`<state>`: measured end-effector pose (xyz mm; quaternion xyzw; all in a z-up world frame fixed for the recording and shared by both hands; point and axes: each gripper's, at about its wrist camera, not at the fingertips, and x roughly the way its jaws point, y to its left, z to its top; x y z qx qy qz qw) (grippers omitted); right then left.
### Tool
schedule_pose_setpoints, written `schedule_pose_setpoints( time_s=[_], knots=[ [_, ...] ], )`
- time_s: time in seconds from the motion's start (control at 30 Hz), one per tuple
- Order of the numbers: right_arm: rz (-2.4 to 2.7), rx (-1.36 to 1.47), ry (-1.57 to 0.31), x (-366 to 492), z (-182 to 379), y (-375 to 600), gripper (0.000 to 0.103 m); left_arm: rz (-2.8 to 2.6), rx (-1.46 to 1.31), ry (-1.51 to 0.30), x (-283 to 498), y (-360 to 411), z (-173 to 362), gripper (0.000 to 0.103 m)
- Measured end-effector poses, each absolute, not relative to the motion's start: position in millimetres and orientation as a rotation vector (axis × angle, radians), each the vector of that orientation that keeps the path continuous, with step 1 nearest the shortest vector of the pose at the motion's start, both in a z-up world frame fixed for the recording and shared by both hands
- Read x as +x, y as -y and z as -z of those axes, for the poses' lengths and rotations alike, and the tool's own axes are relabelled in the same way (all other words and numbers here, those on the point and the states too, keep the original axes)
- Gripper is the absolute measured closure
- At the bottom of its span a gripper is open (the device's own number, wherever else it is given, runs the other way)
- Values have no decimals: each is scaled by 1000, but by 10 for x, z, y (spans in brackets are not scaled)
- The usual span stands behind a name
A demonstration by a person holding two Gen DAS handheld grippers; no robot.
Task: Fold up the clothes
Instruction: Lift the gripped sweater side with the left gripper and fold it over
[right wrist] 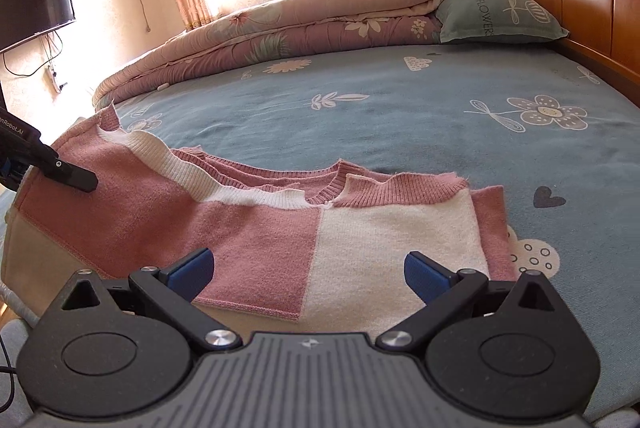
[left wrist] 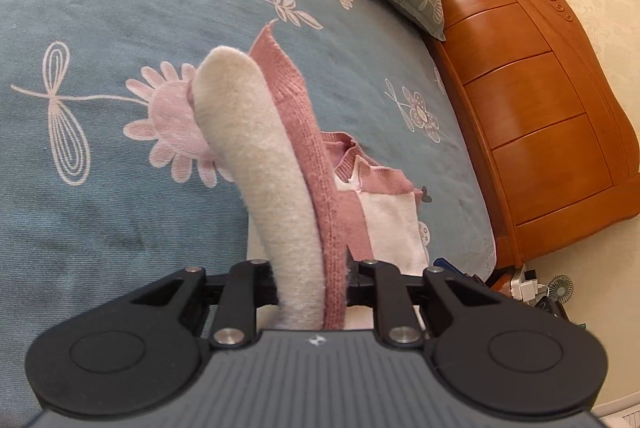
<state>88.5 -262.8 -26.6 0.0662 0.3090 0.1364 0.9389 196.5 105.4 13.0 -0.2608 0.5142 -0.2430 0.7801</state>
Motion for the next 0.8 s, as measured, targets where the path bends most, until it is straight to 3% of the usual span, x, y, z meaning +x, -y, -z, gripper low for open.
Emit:
schedule_pose_setpoints(
  time_s=[0.3, 0.8],
  knots=[
    [-218, 153, -587, 638, 241, 2986, 0, 551, -541, -1132, 2027, -423, -374, 82],
    [-128, 218, -551, 369, 244, 3455, 0, 668, -525, -1172, 2403, 801, -234, 81]
  ],
)
